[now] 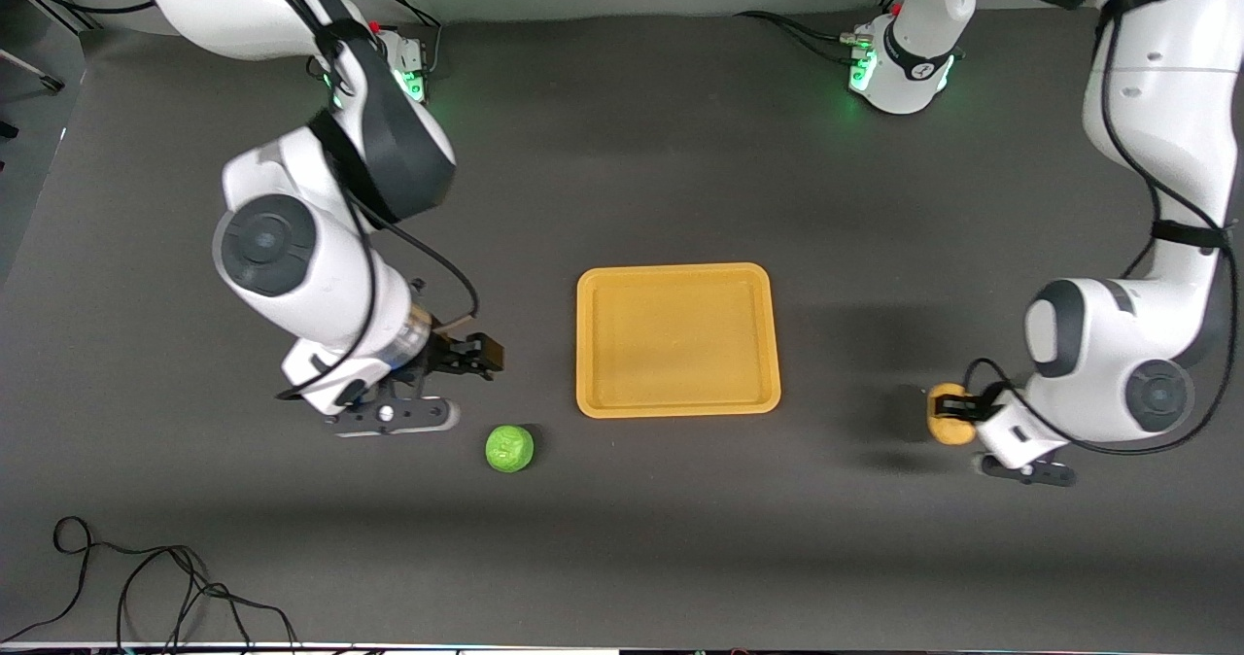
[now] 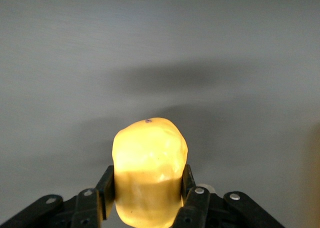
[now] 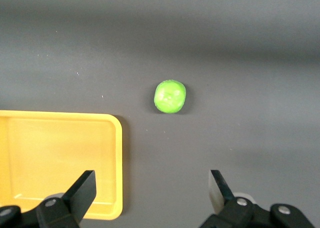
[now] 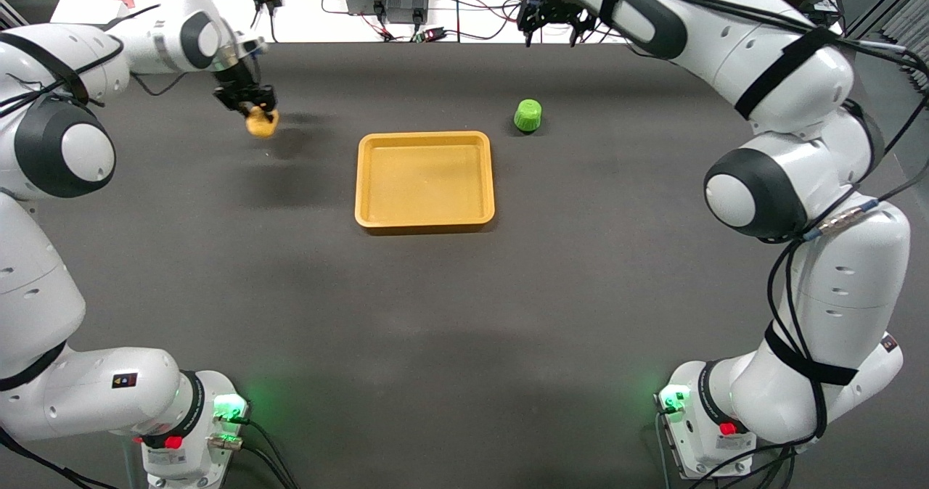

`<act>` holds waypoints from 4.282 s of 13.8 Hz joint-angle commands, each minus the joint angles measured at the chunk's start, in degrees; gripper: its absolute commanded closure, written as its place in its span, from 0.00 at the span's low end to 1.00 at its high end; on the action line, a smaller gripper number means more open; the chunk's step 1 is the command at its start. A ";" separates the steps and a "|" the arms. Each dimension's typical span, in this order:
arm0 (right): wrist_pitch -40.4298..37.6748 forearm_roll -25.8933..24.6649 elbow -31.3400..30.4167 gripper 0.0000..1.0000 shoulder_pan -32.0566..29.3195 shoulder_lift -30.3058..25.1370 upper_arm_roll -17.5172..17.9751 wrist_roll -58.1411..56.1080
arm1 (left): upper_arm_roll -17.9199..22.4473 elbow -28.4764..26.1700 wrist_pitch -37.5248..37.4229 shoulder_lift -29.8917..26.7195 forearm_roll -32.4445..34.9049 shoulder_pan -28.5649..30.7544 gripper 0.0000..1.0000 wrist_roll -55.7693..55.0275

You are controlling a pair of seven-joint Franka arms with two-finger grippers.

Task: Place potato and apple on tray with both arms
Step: 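Lower the potato onto the tray while the right gripper grasps the apple, then release the potato and withdraw the left gripper while the right gripper carries the apple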

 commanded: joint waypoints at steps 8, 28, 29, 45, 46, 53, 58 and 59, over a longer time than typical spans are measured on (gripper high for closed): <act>21.94 -0.57 -6.45 0.00 -0.76 12.56 -0.81 1.20 | -8.82 -5.46 -0.65 -3.69 -0.37 -9.83 0.73 -29.86; 21.09 -1.97 -7.60 0.67 -2.16 11.71 -0.99 0.94 | -8.38 -9.53 8.26 0.97 0.94 -16.08 0.14 -34.61; 19.68 -1.97 -7.60 0.67 -2.34 10.30 -0.99 0.85 | -8.38 -9.53 7.99 0.97 1.21 -16.00 0.10 -34.61; -8.02 -1.54 -9.53 0.67 5.98 -13.09 -0.64 11.19 | -8.12 -8.03 -15.46 -24.59 6.03 5.61 0.00 -9.49; -7.50 -1.54 -9.18 0.67 8.53 -13.00 -0.64 14.35 | -8.11 -8.21 -17.48 -26.78 6.04 6.41 0.00 -7.21; -0.03 -1.80 -1.46 0.67 21.90 -3.97 -0.64 37.04 | -6.27 -8.21 -21.00 -33.65 5.25 10.80 0.00 -4.66; 9.53 -4.07 -1.53 0.67 24.46 5.70 -0.81 39.96 | -4.51 -4.52 -27.51 -35.51 1.21 15.74 0.00 4.76; 11.73 -5.91 -1.62 0.67 24.98 8.07 -0.81 40.49 | -3.47 -4.34 -28.56 -36.03 1.21 14.95 0.00 5.02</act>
